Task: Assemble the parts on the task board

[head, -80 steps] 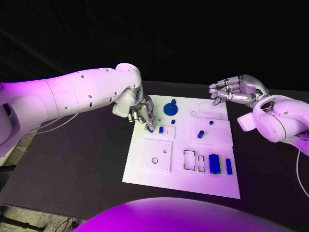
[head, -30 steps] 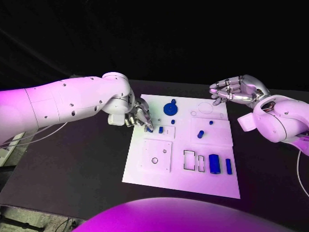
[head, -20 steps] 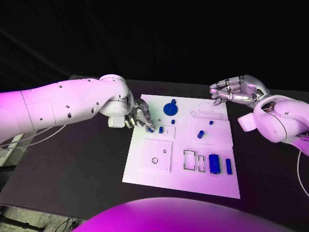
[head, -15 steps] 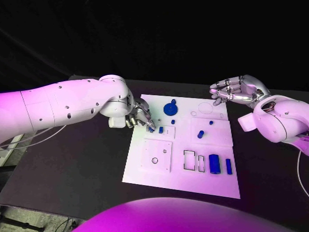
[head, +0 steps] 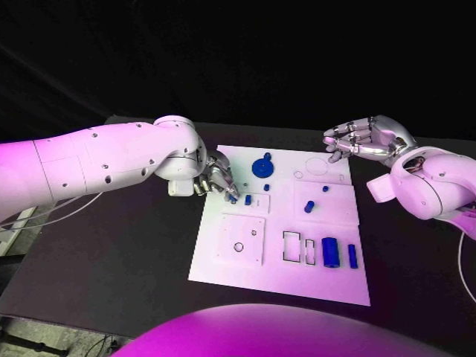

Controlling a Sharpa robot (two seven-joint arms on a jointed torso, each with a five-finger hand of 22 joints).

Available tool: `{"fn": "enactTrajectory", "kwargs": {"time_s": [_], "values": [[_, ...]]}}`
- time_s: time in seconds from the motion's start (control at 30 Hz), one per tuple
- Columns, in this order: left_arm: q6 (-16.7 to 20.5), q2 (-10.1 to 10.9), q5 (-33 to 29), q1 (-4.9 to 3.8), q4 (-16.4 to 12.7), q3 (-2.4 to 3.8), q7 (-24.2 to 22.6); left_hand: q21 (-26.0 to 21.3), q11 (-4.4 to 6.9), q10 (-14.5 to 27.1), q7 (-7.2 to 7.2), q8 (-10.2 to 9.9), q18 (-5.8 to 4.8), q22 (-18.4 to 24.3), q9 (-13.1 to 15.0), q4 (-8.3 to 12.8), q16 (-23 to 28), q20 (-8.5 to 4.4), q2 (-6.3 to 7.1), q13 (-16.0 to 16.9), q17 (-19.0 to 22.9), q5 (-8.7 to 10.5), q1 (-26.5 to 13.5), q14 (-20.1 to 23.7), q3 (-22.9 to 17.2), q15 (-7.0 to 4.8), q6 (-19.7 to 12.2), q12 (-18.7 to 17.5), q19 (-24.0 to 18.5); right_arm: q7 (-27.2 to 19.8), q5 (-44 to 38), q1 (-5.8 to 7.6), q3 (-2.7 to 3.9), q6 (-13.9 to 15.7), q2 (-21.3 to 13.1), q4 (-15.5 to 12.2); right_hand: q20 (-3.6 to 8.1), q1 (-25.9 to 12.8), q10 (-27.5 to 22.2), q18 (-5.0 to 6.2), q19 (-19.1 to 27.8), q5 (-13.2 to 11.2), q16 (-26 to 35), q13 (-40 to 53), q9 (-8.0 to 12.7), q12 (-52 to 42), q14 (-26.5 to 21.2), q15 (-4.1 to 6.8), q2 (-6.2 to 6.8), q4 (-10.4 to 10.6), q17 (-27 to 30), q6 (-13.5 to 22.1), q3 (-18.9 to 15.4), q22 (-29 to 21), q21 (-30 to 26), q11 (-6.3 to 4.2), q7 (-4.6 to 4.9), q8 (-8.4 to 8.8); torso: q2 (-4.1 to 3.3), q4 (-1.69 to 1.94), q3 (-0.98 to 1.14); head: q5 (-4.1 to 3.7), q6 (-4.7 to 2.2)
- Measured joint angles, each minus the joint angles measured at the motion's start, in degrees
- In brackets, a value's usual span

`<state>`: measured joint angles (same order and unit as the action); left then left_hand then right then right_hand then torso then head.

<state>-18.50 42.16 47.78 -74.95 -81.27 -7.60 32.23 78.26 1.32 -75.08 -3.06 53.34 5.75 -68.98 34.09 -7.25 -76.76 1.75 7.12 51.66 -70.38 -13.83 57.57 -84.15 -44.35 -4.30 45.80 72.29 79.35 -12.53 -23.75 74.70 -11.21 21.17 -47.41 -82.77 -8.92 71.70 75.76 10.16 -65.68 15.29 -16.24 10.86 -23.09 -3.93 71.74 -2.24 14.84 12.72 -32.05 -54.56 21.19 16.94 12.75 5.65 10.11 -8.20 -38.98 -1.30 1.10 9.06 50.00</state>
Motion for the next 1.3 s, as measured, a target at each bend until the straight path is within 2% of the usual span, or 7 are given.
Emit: {"fn": "enactTrajectory", "kwargs": {"time_s": [0.17, 0.23, 0.63, 1.3], "values": [[-1.5, -0.5, 0.5, 0.0, 1.0, 0.01, 0.3, 0.0, 0.0, 0.0, -0.01, 0.0, -0.01, 0.0, 0.0, 0.0, 0.0, 0.0, 0.0, 0.1, 0.0, 0.0, 0.0, 0.0, 0.0, 0.0, 0.0, 0.0, 0.0, 0.0, 0.0, -0.01, 0.0, 0.0, 0.0, 0.0, 0.0, 0.0, 0.0, 0.0, 0.0, 0.0, 0.0, 0.0, 0.0, 0.0, 0.0, 0.0, 0.0, 0.0, 0.0, 0.0, 0.0, 0.0, 0.0, 0.0, 0.0, 0.0, -0.01, -0.02, -0.02, 0.01, 0.0], [-1.9, -0.7, 0.6, 0.0, 1.3, 0.01, 0.3, 0.0, 0.19, -0.2, -0.01, 0.0, -0.94, -0.1, 0.0, 0.0, 0.0, 0.0, 0.0, 0.5, 0.0, 0.0, 0.0, 0.0, 0.0, 0.0, 0.0, 0.4, 0.0, 0.0, 0.0, -0.01, 0.0, 0.0, 0.0, 0.0, 0.0, 0.0, 0.0, 0.0, 0.0, 0.0, 0.0, 0.0, 0.0, 0.0, 0.0, 0.0, 0.0, 0.0, 0.0, 0.0, 0.0, 0.0, 0.0, 0.0, 0.0, 0.0, -0.01, -0.02, -0.02, 0.02, 0.0], [-5.0, -2.5, 1.2, -0.08, 3.7, 0.62, 0.4, 0.0, 0.01, -0.4, -0.1, 0.0, -0.92, -0.2, 0.1, 0.2, 0.0, 0.0, 0.15, 0.8, 0.0, 0.0, -0.1, 0.0, 0.2, 0.0, 0.1, 0.4, 0.0, 0.0, 0.0, -0.12, 0.0, 0.0, 0.1, 0.1, 0.0, 0.0, 0.0, 0.01, 0.0, 0.0, 0.0, 0.0, 0.0, 0.0, 0.0, 0.0, 0.0, 0.0, 0.0, 0.0, 0.0, 0.0, 0.0, 0.0, 0.0, 0.0, -0.05, -0.02, -0.09, -0.03, 0.0], [-10.5, -4.1, 1.2, -0.3, 6.6, 0.78, 0.5, 0.2, 0.0, -0.4, -0.13, -0.2, -0.92, -0.3, -0.1, 0.5, 0.0, 0.21, 0.3, 1.3, 0.0, 0.01, -0.3, 0.0, 0.5, 0.0, 0.1, 0.7, 0.2, 0.0, 0.0, -0.21, 0.0, 0.0, 0.2, 0.1, 0.0, 0.0, 0.0, 0.0, 0.0, 0.0, 0.0, 0.0, 0.0, 0.0, 0.0, 0.0, 0.0, 0.0, 0.0, 0.0, 0.0, 0.0, 0.0, 0.0, 0.0, 0.0, 0.0, 0.01, -0.02, -0.1, 0.0]]}}
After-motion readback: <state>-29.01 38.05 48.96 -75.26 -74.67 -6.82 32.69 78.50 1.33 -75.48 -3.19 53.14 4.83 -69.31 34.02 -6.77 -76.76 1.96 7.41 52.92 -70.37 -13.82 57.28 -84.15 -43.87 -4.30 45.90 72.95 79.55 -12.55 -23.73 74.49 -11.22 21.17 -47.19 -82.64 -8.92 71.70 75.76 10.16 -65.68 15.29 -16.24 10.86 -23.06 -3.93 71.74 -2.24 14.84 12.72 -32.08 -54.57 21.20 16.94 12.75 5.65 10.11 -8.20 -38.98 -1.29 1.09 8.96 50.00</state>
